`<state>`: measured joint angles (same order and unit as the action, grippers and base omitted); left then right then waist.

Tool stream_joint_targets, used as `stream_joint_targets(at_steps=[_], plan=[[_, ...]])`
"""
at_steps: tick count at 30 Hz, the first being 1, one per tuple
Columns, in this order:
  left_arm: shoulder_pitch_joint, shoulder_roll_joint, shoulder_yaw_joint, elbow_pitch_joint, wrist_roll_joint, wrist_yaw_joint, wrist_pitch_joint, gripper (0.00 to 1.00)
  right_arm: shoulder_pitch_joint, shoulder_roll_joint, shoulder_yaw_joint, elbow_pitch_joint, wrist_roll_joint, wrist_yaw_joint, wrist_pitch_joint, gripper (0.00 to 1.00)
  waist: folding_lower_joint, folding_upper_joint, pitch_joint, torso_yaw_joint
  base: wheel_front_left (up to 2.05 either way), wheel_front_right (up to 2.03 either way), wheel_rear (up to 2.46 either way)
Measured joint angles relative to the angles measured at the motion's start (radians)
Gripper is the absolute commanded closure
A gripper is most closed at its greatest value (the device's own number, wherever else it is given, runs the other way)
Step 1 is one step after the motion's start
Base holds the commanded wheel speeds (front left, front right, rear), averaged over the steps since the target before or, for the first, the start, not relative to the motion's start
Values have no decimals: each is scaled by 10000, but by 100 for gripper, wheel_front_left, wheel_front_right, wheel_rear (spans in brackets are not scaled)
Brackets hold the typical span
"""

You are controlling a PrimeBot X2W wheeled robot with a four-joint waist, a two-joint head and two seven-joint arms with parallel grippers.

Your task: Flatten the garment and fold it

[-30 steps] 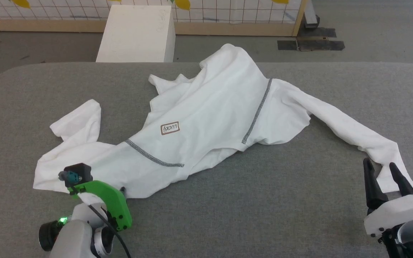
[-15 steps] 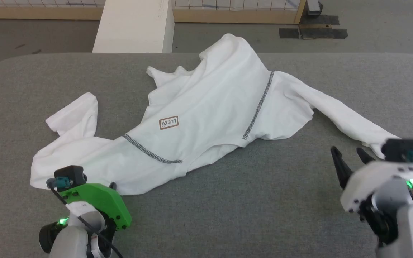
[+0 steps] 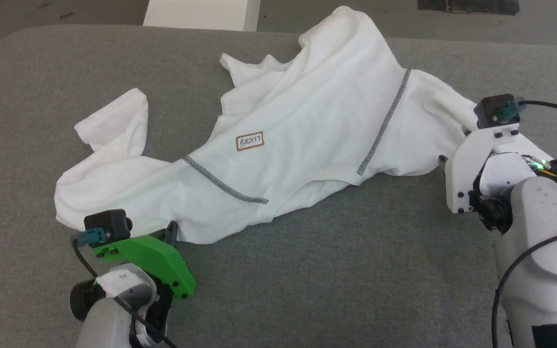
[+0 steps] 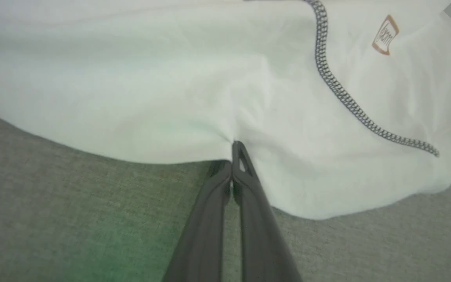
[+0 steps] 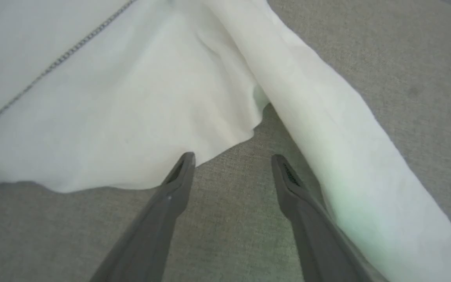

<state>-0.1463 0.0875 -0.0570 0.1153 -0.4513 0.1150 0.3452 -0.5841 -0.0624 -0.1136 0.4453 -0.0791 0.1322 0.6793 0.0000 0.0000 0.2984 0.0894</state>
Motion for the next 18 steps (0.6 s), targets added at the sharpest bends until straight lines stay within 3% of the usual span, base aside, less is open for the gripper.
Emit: stream_joint_targets(at_steps=[8, 9, 10, 11, 18], plan=[[-283, -146, -173, 36, -171, -52, -226, 100, -729, -31, -119, 892, -483, -2, -464, 0, 0, 0, 529, 436, 0, 0, 0], [-294, -150, -180, 67, -188, -88, -263, 100, -794, -44, -127, 988, -477, -2, -481, 30, 0, 0, 552, 470, 0, 0, 0], [-295, -153, -199, 100, -205, -96, -316, 100, -847, -58, -105, 1085, -445, -4, -560, 73, 0, 0, 544, 486, 0, 0, 0], [-298, -155, -209, 125, -215, -100, -347, 100, -874, -69, -56, 1166, -405, -4, -625, 100, 0, 0, 522, 491, 0, 0, 0], [-299, -165, -188, 188, -368, -410, -750, 100, -825, -75, 652, 1227, 727, 0, -1450, 100, 0, 0, 22, 374, 0, 0, 0]])
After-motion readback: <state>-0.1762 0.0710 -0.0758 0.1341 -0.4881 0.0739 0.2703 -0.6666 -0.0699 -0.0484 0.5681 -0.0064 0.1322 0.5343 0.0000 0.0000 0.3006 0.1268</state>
